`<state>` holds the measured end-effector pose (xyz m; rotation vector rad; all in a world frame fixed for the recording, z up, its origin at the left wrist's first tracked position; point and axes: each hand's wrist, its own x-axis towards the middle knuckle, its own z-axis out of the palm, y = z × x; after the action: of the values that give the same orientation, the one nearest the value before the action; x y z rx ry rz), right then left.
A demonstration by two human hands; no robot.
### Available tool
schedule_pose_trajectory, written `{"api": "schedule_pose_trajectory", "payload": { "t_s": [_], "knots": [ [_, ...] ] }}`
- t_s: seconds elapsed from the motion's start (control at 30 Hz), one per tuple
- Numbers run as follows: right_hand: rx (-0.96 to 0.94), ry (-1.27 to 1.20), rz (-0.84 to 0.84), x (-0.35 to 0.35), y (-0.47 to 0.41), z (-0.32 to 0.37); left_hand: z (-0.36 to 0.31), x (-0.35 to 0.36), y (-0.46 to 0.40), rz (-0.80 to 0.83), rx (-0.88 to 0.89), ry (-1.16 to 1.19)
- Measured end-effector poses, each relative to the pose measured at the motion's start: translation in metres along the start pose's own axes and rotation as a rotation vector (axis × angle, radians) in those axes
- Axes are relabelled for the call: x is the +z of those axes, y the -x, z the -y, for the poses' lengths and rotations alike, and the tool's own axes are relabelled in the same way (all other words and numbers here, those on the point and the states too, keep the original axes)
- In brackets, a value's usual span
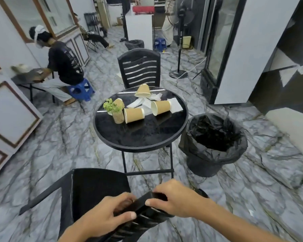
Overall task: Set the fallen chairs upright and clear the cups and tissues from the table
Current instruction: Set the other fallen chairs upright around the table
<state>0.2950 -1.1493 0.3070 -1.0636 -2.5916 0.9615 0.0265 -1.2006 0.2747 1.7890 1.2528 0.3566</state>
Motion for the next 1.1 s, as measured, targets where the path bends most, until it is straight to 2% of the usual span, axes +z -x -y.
{"api": "schedule_pose_trajectory", "payload": {
  "t_s": [0.13, 0.3, 0.43, 0.67, 0.8, 0.9, 1.1],
  "knots": [
    [-0.038, 0.011, 0.011, 0.007, -0.013, 0.044, -0.022, -0.01, 0.02, -0.017, 0.056, -0.096],
    [-0.066, -0.039, -0.009, 0.024, -0.025, 0.089, -0.013, -0.025, 0.074, -0.148, 0.021, -0.078],
    [-0.101, -0.041, -0.018, 0.038, -0.016, 0.11, -0.004, -0.04, 0.123, -0.222, -0.05, -0.017],
    [-0.122, -0.009, 0.015, 0.06, -0.017, 0.153, 0.008, -0.074, 0.215, -0.491, -0.184, -0.044],
    [-0.196, 0.003, 0.027, 0.08, -0.038, 0.198, 0.01, -0.087, 0.259, -0.529, -0.234, -0.12],
    [-0.253, 0.039, 0.093, 0.101, -0.061, 0.242, 0.022, -0.102, 0.305, -0.619, -0.285, -0.157],
    [-0.321, 0.039, 0.136, 0.116, -0.083, 0.261, 0.036, -0.118, 0.336, -0.508, -0.298, -0.266]
  ]
}}
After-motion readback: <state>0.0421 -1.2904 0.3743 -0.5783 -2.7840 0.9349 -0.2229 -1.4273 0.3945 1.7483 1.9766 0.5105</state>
